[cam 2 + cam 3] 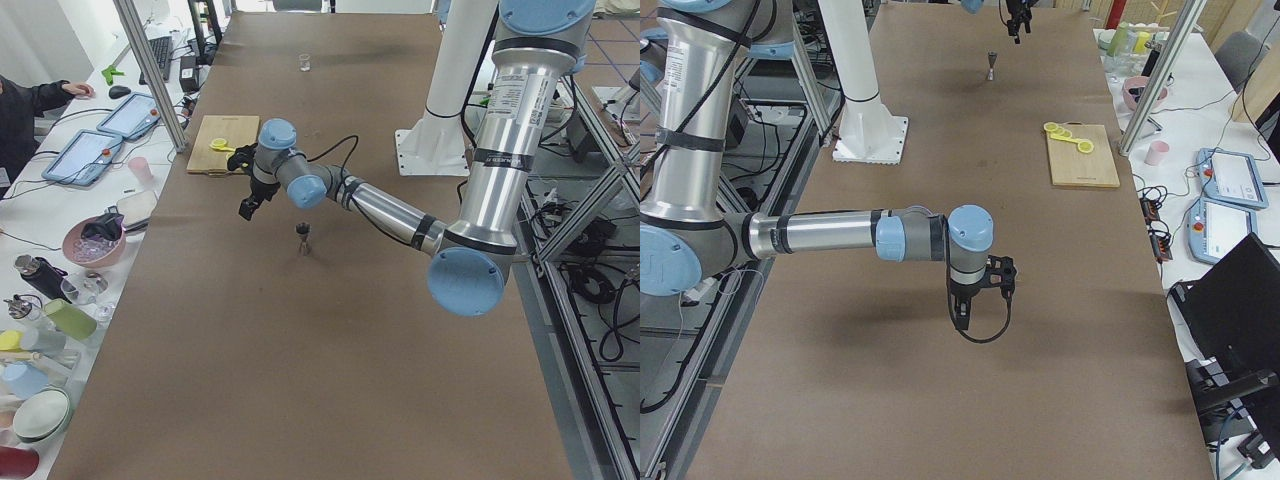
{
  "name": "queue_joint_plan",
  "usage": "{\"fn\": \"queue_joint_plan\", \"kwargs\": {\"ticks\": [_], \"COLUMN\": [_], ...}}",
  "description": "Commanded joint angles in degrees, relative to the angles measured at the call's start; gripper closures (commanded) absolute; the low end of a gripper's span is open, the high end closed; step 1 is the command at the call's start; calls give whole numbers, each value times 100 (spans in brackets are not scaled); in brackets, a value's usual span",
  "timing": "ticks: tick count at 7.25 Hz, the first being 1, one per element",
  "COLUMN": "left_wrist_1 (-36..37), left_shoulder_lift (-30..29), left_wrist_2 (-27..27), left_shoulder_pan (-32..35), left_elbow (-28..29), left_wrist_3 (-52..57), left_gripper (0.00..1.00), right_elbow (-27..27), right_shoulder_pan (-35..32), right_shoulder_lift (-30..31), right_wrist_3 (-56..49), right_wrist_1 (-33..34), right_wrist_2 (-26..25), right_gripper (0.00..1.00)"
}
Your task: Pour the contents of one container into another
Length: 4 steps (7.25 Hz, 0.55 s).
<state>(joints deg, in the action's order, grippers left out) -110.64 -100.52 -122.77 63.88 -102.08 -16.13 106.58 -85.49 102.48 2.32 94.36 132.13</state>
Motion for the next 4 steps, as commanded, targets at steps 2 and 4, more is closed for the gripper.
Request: {"fn": "queue_joint_plan", "kwargs": {"ticks": [2, 4], "left_wrist_1": [447, 412], "left_shoulder_lift": [715, 1540], "left_wrist_2": [-641, -906], "left_shoulder_pan": [764, 1230], "left_elbow": [66, 83], "left_wrist_3": [503, 637], "left_gripper": [2, 1], "right_elbow": [-41, -41], "right_shoulder_pan": [-11, -37], "right_shoulder_lift": [-9, 17], "right_wrist_3": [41, 32], "right_wrist_1": [-5, 3], "right_wrist_2": [5, -160], "right_gripper": [0, 0]}}
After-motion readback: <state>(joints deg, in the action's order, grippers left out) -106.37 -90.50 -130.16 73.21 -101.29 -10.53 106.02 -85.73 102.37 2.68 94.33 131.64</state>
